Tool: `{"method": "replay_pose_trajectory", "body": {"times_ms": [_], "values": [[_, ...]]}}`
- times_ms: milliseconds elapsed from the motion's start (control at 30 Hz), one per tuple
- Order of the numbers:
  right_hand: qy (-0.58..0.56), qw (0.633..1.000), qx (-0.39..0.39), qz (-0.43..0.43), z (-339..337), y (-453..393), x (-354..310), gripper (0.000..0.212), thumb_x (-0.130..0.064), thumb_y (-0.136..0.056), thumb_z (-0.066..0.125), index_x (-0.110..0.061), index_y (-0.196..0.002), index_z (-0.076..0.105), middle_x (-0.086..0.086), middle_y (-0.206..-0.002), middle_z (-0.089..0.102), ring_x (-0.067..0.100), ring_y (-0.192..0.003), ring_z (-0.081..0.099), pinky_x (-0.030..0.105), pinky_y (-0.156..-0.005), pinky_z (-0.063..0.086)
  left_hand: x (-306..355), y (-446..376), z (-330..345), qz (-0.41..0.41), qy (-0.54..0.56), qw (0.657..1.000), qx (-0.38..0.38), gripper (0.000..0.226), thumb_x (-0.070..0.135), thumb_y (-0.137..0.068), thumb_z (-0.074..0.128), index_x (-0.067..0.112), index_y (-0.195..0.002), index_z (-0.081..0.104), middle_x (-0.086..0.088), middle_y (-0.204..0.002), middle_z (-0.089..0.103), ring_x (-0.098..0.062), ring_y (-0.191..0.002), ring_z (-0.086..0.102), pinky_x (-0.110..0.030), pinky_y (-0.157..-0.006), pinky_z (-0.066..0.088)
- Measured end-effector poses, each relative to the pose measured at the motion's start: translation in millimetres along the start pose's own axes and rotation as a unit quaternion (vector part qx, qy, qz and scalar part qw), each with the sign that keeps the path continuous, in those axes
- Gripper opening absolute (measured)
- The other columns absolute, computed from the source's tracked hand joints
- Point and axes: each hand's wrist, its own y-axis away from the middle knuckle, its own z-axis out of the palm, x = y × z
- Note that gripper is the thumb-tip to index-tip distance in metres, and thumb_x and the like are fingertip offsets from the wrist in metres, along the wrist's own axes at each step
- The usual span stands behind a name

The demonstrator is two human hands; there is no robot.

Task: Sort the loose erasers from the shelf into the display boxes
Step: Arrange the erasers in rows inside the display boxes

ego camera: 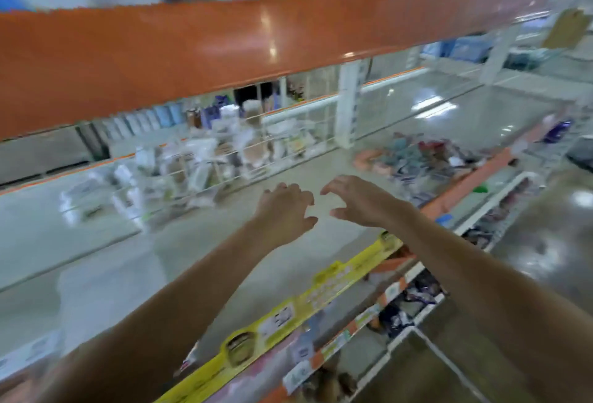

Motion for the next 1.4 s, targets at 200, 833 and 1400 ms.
{"method": "replay_pose_trajectory", "body": {"times_ms": [200,833,1400], "values": [[0.005,0.997,-0.016,0.079,-11,7,120,0.050,-0.024,-0.091,0.058,-0.014,-0.137,0.041,0.010,-0.149,0.031,0.022,-0.137,0.031,0.031,-0.104,0.028,80,-104,14,0.040,0.025,0.999,-0.016,0.046,0.043,-0.092,0.048,0.024,-0.134,0.043,-0.005,-0.136,0.043,-0.026,-0.125,0.039,-0.040,-0.099,0.035],[-0.070,0.973,0.089,0.203,21,-37,251,0.038,-0.037,-0.093,0.052,-0.011,-0.120,0.049,0.010,-0.120,0.052,0.026,-0.104,0.056,0.041,-0.088,0.050,113,-254,57,0.010,0.021,0.999,0.032,0.041,0.009,-0.091,0.050,0.025,-0.129,0.051,0.007,-0.142,0.041,-0.018,-0.123,0.042,-0.032,-0.093,0.041],[-0.247,0.941,0.090,0.212,15,-22,245,0.037,-0.020,-0.084,0.068,-0.015,-0.118,0.052,-0.001,-0.107,0.062,0.010,-0.084,0.055,0.022,-0.067,0.045,114,-230,72,-0.018,0.065,0.993,0.098,0.034,0.029,-0.087,0.062,0.025,-0.120,0.052,0.002,-0.126,0.050,-0.018,-0.113,0.045,-0.028,-0.083,0.041]]}}
